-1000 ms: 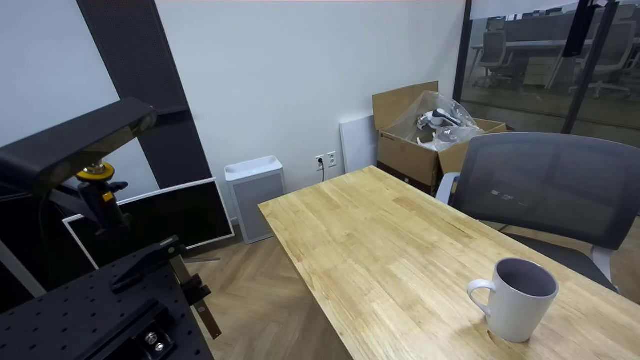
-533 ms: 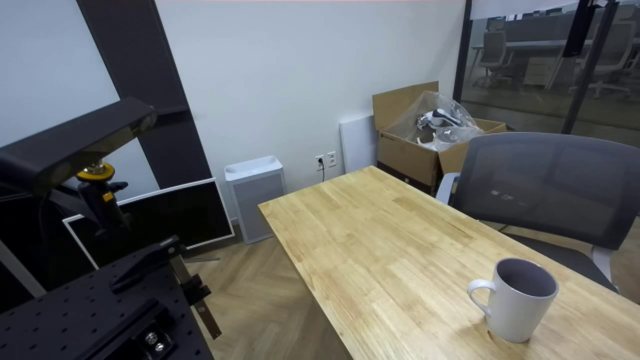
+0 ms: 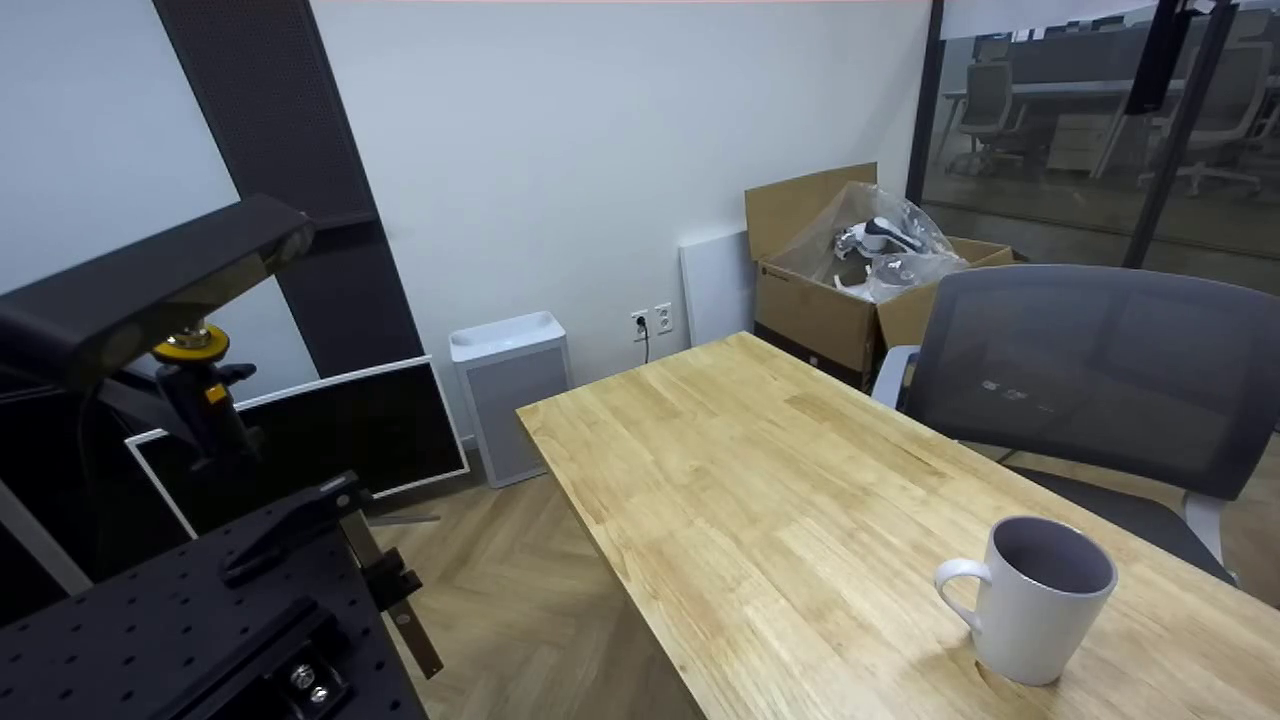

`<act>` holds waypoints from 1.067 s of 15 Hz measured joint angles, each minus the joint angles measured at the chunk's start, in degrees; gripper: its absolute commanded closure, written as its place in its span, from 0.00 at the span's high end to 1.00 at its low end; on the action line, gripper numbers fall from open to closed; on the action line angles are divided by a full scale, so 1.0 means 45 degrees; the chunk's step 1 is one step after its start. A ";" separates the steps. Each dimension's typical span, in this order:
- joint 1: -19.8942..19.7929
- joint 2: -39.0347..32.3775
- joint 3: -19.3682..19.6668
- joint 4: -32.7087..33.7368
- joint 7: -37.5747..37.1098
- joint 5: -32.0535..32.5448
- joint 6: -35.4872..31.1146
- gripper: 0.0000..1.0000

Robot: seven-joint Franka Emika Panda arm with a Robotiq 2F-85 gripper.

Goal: Move the cup backward near the edge of the table

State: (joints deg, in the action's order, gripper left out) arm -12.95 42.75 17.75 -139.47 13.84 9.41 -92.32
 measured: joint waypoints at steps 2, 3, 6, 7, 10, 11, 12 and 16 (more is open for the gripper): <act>0.0026 -0.0016 -0.0001 -0.0024 0.0050 -0.0004 -0.0039 1.00; 0.0066 -0.0015 -0.0001 -0.0041 0.0118 -0.0011 -0.0125 1.00; 0.0265 -0.0008 -0.0020 -0.0190 0.0308 -0.0057 -0.0892 1.00; 0.0342 -0.0010 -0.0023 -0.0266 0.0349 -0.0079 -0.1219 1.00; 0.0589 -0.0093 -0.0024 -0.0457 0.0437 -0.0270 -0.2167 1.00; 0.0667 -0.0151 -0.0024 -0.0529 0.0463 -0.0372 -0.2457 1.00; 0.0753 -0.0233 -0.0024 -0.0603 0.0486 -0.0444 -0.2732 1.00; 0.1099 -0.0898 -0.0028 -0.0857 0.0640 -0.0792 -0.3867 1.00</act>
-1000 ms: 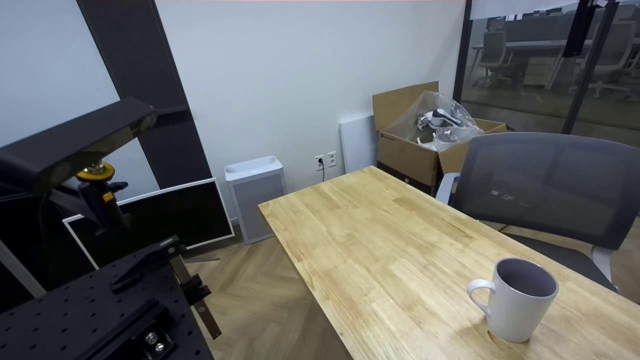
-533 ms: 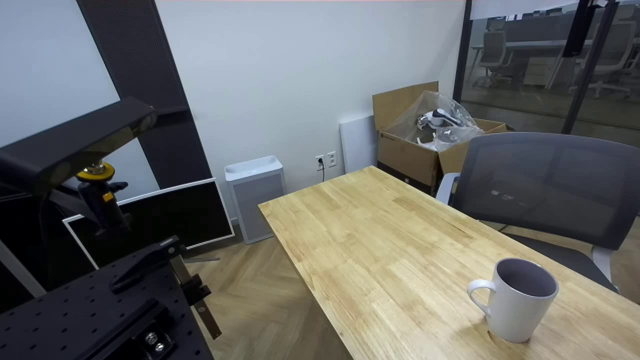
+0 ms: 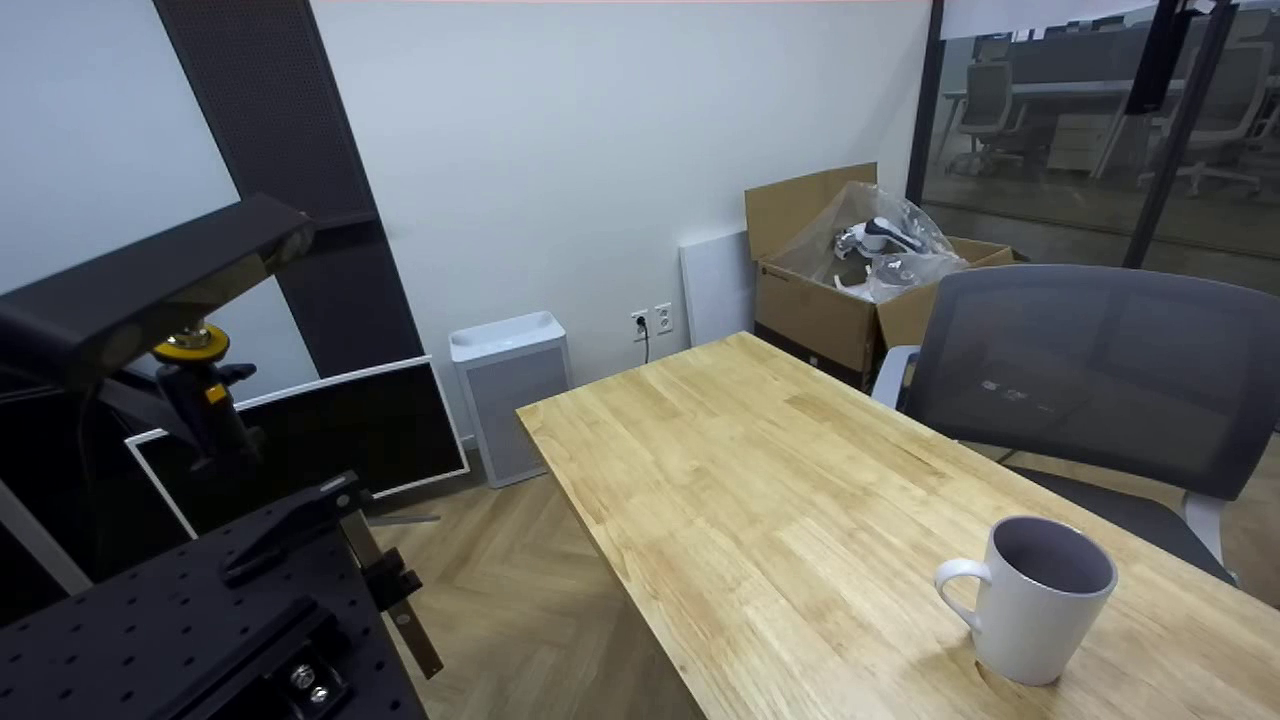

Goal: Move the cup backward near the edge of the table

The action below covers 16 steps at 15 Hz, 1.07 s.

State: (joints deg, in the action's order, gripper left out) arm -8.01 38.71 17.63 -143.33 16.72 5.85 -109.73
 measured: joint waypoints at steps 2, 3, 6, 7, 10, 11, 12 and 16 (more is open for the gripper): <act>0.0173 -0.0582 -0.0026 -0.0015 0.0025 -0.0212 -0.0743 1.00; 0.0243 -0.0905 -0.0061 -0.0011 0.0026 -0.0325 -0.1186 1.00; 0.0406 -0.2010 -0.0281 0.0048 0.0026 -0.0624 -0.2558 1.00; 0.0437 -0.2400 -0.0382 0.0101 0.0026 -0.0688 -0.2907 1.00; 0.0456 -0.3698 -0.0776 0.0392 -0.0027 -0.0755 -0.3699 1.00; 0.0457 -0.4149 -0.0909 0.0511 -0.0062 -0.0756 -0.3906 1.00; 0.0457 -0.4603 -0.1038 0.0646 -0.0114 -0.0755 -0.4073 1.00; 0.0454 -0.6388 -0.1466 0.1244 -0.0409 -0.0749 -0.4692 1.00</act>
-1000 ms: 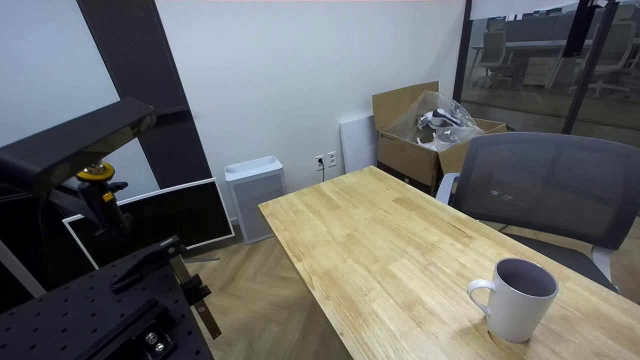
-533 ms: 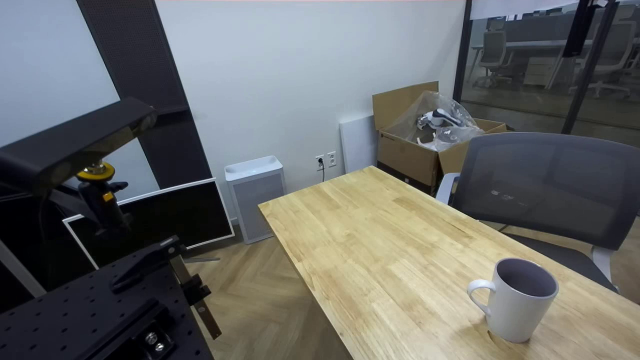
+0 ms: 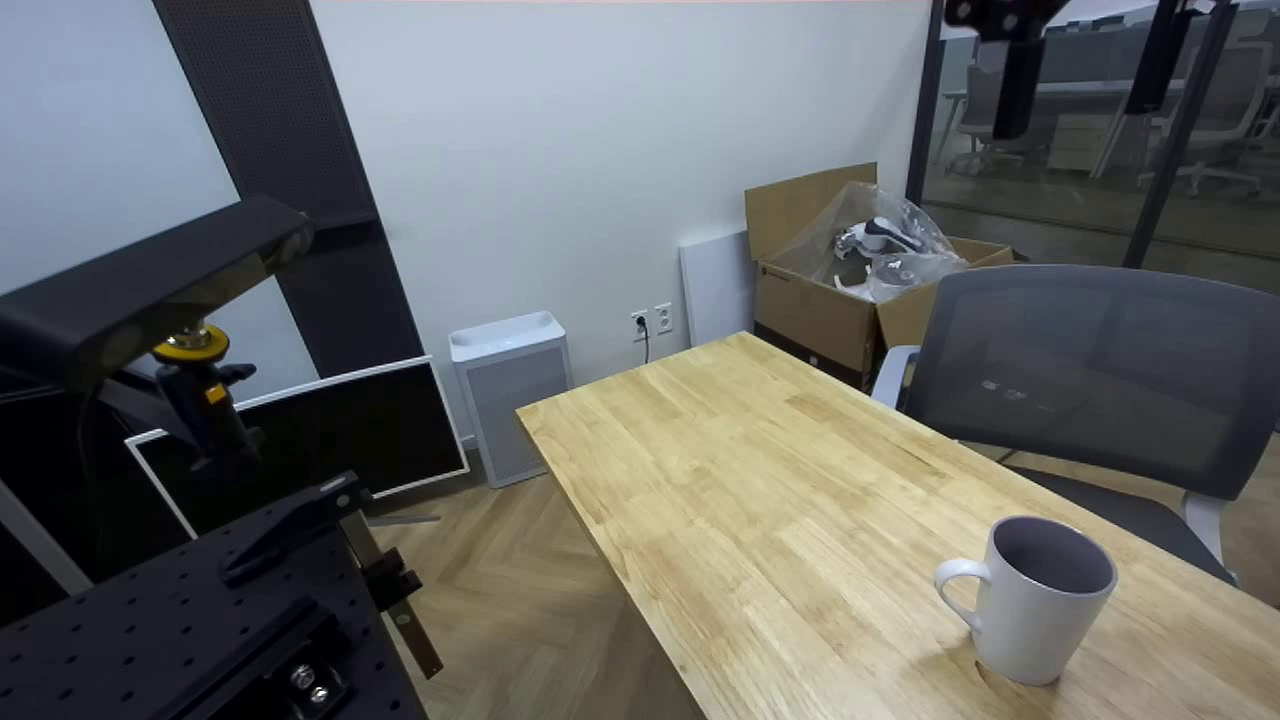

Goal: Move the cup backward near the edge of the table

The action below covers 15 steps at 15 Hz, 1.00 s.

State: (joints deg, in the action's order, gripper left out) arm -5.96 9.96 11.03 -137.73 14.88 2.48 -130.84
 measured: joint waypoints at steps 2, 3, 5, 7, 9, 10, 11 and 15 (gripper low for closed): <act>0.0002 -0.0797 -0.0159 0.0370 -0.0038 -0.0072 -0.0084 1.00; 0.0006 -0.1145 -0.0245 0.0551 -0.0035 -0.0151 -0.0182 1.00; 0.0016 -0.1627 -0.0426 0.0884 0.0007 -0.0443 -0.0338 1.00; 0.0040 -0.1792 -0.0595 0.1156 0.0209 -0.0932 -0.0346 1.00; 0.0067 -0.1754 -0.0722 0.1360 0.0604 -0.1620 -0.0226 1.00; 0.0077 -0.1695 -0.0764 0.1433 0.0790 -0.1836 -0.0123 1.00; 0.0077 -0.1608 -0.0793 0.1476 0.0871 -0.1885 0.0040 1.00; 0.0067 -0.1601 -0.0801 0.1415 0.0880 -0.1870 0.0050 1.00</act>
State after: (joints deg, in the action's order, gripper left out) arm -5.66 2.76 7.42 -131.36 18.84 -5.94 -130.61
